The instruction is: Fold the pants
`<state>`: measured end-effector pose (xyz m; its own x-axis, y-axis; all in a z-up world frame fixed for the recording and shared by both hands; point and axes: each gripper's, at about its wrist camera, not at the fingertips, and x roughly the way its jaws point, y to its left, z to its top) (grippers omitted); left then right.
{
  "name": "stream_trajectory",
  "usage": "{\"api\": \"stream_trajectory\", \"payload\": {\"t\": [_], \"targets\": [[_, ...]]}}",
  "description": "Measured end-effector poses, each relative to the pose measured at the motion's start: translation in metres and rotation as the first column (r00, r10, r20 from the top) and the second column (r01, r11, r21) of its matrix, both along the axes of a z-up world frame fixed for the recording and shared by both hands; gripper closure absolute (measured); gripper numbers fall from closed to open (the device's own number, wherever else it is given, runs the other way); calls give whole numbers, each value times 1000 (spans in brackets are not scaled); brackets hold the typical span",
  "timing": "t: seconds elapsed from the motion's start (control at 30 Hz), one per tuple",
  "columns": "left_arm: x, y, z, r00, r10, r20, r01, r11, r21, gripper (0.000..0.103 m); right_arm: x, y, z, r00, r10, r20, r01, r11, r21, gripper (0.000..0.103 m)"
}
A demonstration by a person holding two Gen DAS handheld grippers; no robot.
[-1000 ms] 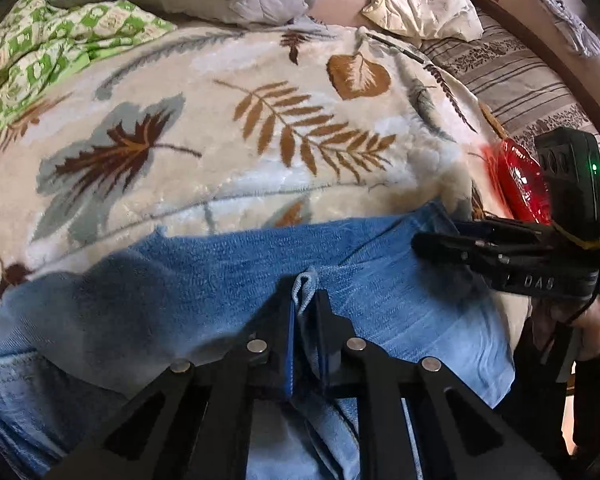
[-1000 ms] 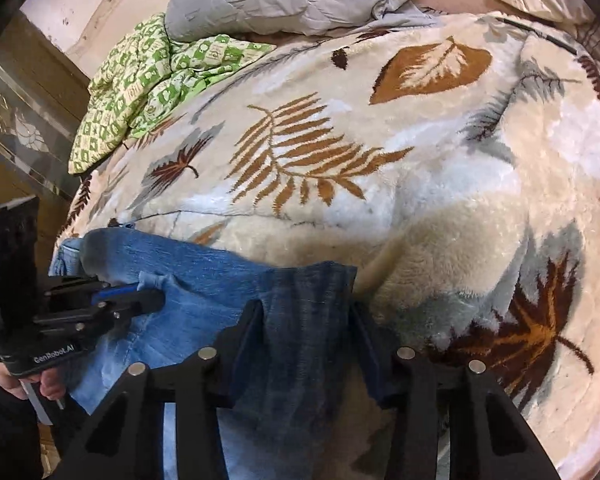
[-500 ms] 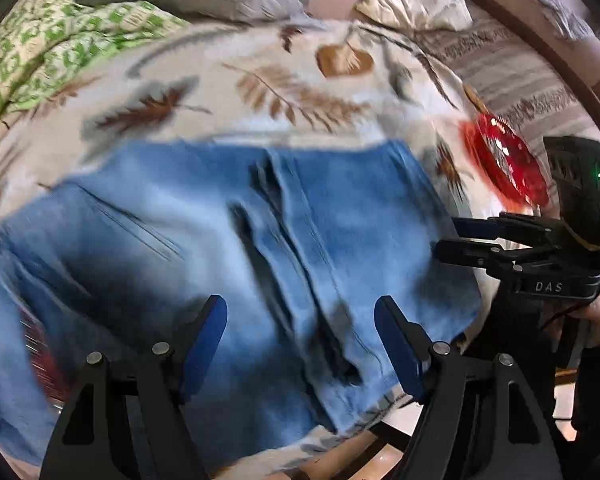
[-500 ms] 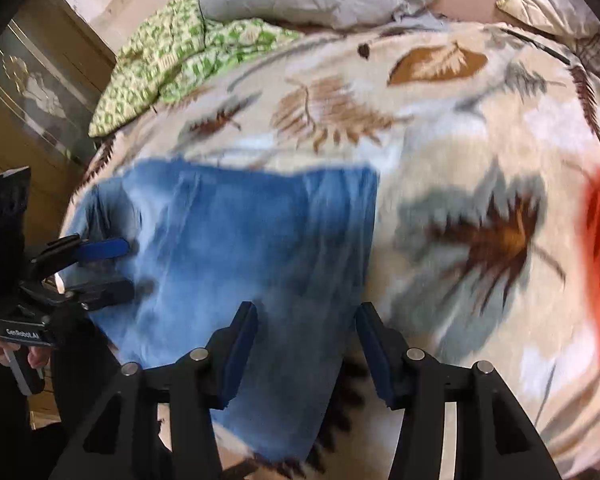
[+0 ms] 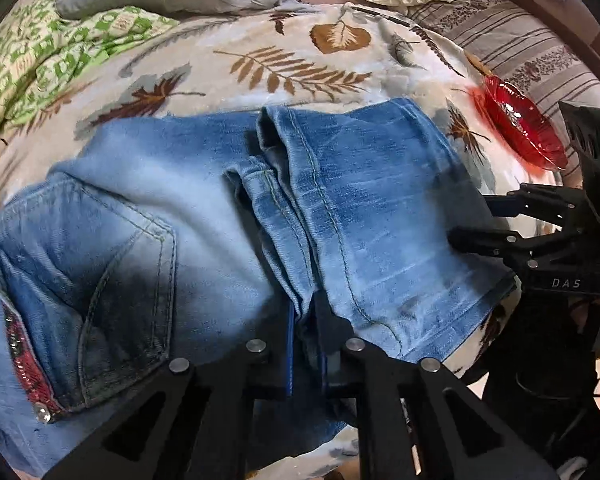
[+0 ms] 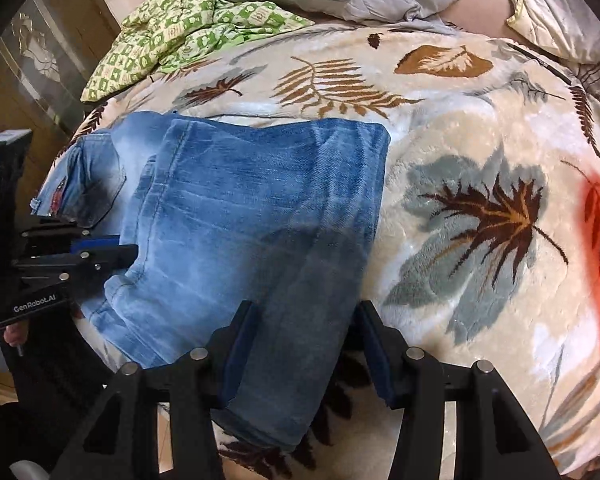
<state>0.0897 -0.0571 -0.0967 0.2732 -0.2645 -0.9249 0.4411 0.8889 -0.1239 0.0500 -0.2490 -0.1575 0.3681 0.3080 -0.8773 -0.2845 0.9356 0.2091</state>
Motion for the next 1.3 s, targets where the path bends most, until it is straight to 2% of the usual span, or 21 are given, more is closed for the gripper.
{"api": "stream_trajectory", "payload": {"t": [0.07,0.1,0.13,0.17,0.23,0.3,0.37,0.4,0.43,0.57,0.67,0.73,0.83,0.9,1.0,1.1,1.2,1.3], "targets": [[-2,5,8,999,34,-4,-34,999,-24,77,0,0,3,1000,4,0,-4,1000,-1,48],[-4,12,17,998,69,4,-69,997,-42,47,0,0,5,1000,8,-1,-8,1000,-4,47],[-6,20,26,995,97,20,-96,993,-64,23,-1,0,8,1000,6,-7,-6,1000,-7,45],[-12,33,41,989,137,60,-131,987,-98,16,-2,-1,16,1000,2,-6,-2,1000,-3,44],[-21,58,65,971,200,130,-186,976,-112,15,-4,1,34,999,11,37,-12,1000,17,35],[-29,87,80,956,253,146,-239,965,-104,15,-6,8,52,996,44,83,-45,999,18,28],[-37,119,89,936,322,142,-308,945,-108,12,-6,25,75,985,109,136,-113,993,18,27],[-41,136,91,923,359,136,-348,932,-100,8,-4,36,84,979,144,148,-149,989,22,25],[-45,150,91,910,391,136,-381,920,-98,6,-2,46,90,973,172,155,-178,984,26,21],[-64,208,77,852,514,96,-505,857,-103,6,15,107,115,937,303,176,-313,949,31,20],[-75,232,57,843,534,67,-527,845,-91,6,28,161,128,900,404,167,-414,910,33,20],[-79,239,46,857,509,77,-505,861,-61,6,38,202,133,874,462,150,-468,884,4,20],[-77,238,36,897,425,117,-430,903,17,6,53,248,131,855,508,103,-510,860,-12,20],[-74,231,35,934,324,152,-337,939,69,6,65,276,125,852,520,58,-519,854,-18,20],[-63,221,27,964,214,159,-231,968,101,6,82,320,115,833,553,6,-552,833,-38,20],[-49,221,10,973,194,122,-207,972,112,6,101,355,101,830,556,-40,-557,828,-58,20],[-43,228,-6,974,209,92,-216,974,73,6,121,379,84,837,540,-93,-546,835,-63,20],[-45,230,-12,972,201,121,-209,976,62,6,137,396,62,831,534,-152,-548,834,-64,20]]}}
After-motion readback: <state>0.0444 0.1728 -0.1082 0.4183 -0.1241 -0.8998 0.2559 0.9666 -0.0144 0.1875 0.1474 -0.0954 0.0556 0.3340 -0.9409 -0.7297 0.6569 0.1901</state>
